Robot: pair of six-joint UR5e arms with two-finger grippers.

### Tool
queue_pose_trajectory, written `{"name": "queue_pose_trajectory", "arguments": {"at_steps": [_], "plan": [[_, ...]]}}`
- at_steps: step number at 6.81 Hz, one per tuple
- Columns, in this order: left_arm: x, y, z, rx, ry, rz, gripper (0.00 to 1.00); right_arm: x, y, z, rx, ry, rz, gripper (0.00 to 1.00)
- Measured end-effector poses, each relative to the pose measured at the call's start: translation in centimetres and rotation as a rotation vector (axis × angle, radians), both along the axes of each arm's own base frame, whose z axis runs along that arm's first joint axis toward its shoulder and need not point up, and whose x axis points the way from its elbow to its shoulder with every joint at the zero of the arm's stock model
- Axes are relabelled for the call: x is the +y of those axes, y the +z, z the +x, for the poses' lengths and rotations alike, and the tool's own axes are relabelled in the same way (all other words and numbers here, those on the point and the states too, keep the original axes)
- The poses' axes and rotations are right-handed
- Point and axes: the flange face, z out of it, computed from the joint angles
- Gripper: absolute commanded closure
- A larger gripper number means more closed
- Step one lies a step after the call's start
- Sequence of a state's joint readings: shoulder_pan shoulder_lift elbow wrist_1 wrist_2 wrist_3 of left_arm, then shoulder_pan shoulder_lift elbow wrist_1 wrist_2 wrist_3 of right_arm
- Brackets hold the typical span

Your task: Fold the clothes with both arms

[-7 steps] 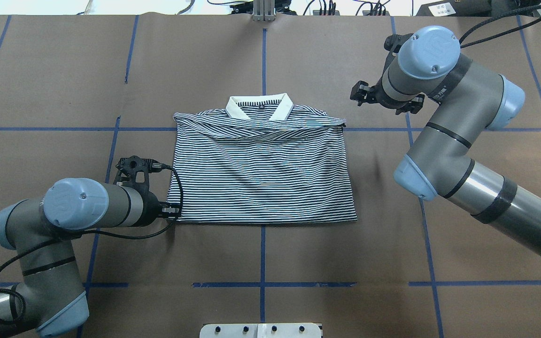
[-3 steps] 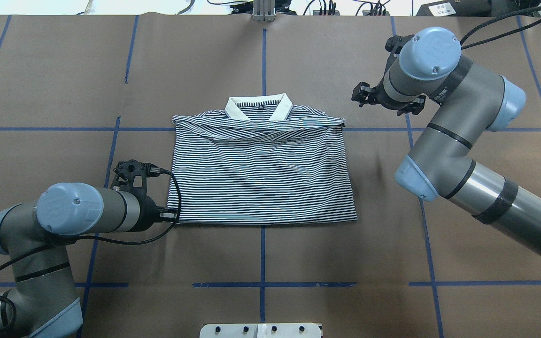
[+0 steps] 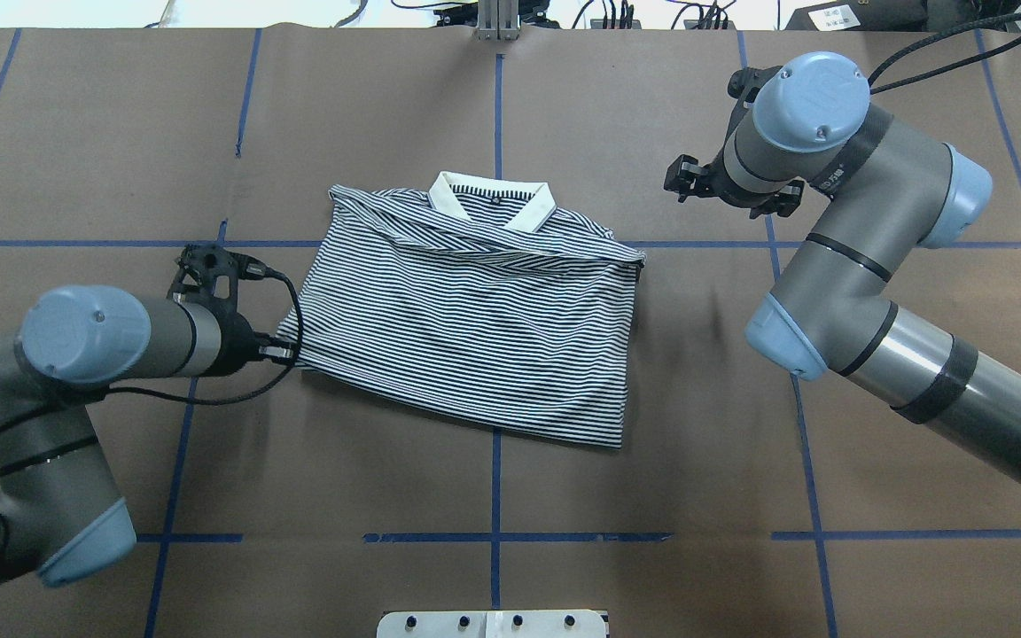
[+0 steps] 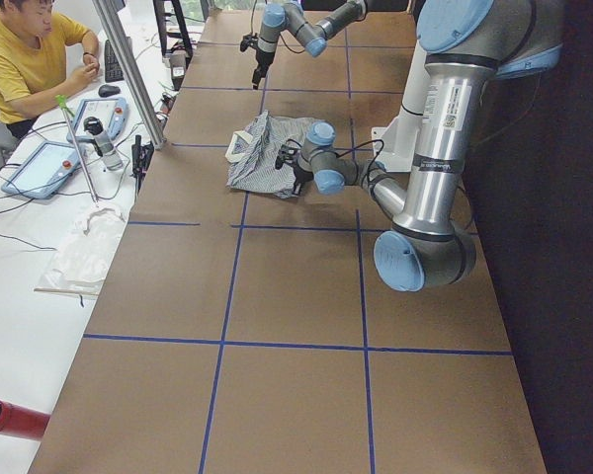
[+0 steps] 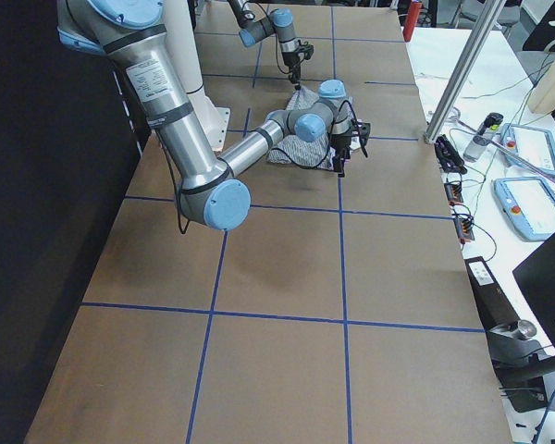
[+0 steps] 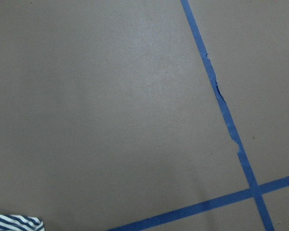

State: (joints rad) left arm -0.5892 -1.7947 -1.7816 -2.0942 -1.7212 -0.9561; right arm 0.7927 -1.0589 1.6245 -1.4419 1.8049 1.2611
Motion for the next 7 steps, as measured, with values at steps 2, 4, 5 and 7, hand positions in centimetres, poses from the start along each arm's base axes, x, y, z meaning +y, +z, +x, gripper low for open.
{"name": "queue_pose_trajectory", "arguments": {"at_steps": [2,4,5,7], "plan": [[-10.4,1.2,-1.8,-0.092,-0.084,0.066,1.0,0.1,-0.1,-0.2,-0.004,0.013,-0.009,0.0],[-21.8,0.1,1.0,-0.157,-0.21,0.105,1.0,0.2,-0.3,-0.2,-0.015,0.041,-0.025,0.0],[-25.8,-0.3,1.7,-0.179,-0.239,0.12,0.24,0.3,-0.5,-0.1,-0.022,0.051,-0.028,0.0],[-27.7,4.5,-0.1,-0.234,-0.204,0.199,0.0,0.8,-1.4,-0.1,-0.045,0.071,-0.035,0.0]]}}
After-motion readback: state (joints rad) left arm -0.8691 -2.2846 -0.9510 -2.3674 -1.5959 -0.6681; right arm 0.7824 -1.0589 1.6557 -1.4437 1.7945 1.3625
